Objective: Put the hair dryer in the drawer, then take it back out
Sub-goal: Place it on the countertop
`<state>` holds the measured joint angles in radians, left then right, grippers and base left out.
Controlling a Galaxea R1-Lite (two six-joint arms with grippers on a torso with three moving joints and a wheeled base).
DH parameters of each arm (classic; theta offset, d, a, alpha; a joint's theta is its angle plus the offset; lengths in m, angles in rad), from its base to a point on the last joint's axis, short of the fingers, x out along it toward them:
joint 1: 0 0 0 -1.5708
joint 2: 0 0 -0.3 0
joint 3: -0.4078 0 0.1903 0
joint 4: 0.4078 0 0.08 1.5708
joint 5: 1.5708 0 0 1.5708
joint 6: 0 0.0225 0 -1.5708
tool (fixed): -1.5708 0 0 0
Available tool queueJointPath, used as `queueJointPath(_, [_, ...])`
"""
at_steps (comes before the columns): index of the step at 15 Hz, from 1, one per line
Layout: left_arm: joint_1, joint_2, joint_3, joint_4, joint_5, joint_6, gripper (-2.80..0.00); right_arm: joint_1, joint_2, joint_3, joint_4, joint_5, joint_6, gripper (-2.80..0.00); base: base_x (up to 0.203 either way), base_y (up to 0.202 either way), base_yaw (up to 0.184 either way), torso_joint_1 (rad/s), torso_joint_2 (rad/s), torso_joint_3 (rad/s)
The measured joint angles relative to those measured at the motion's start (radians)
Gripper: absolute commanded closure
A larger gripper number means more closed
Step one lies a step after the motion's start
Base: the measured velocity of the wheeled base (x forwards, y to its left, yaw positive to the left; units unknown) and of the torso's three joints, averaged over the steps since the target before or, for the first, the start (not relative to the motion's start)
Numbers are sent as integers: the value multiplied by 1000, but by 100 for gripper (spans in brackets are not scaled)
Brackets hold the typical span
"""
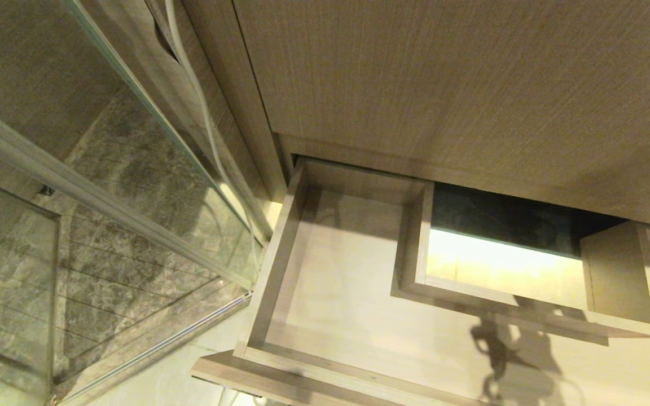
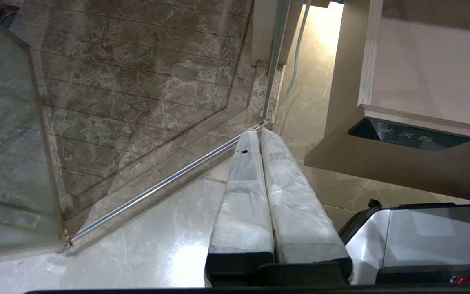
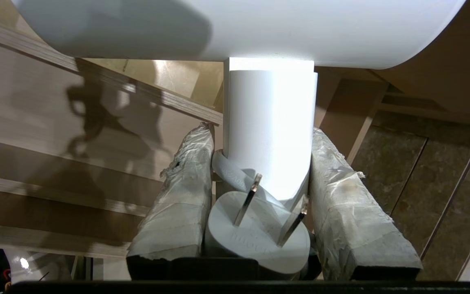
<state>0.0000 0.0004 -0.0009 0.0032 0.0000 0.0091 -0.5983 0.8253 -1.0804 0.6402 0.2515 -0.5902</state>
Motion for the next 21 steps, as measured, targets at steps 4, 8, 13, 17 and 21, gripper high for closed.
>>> queueJointPath(4, [0, 0, 0, 0, 0, 0, 0, 0, -4, 4, -1, 0, 0, 0, 0, 0, 0, 0, 0, 0])
queueJointPath(8, [0, 0, 0, 0, 0, 0, 0, 0, -11, 11, -2, 0, 1, 0, 0, 0, 0, 0, 0, 0])
queueJointPath(13, [0, 0, 0, 0, 0, 0, 0, 0, -17, 12, -6, -1, 12, 0, 0, 0, 0, 0, 0, 0])
queueJointPath(17, [0, 0, 0, 0, 0, 0, 0, 0, -24, 11, 1, 1, 14, 0, 0, 0, 0, 0, 0, 0])
queueJointPath(21, [0, 0, 0, 0, 0, 0, 0, -3, -31, -4, 21, 0, 12, 0, 0, 0, 0, 0, 0, 0])
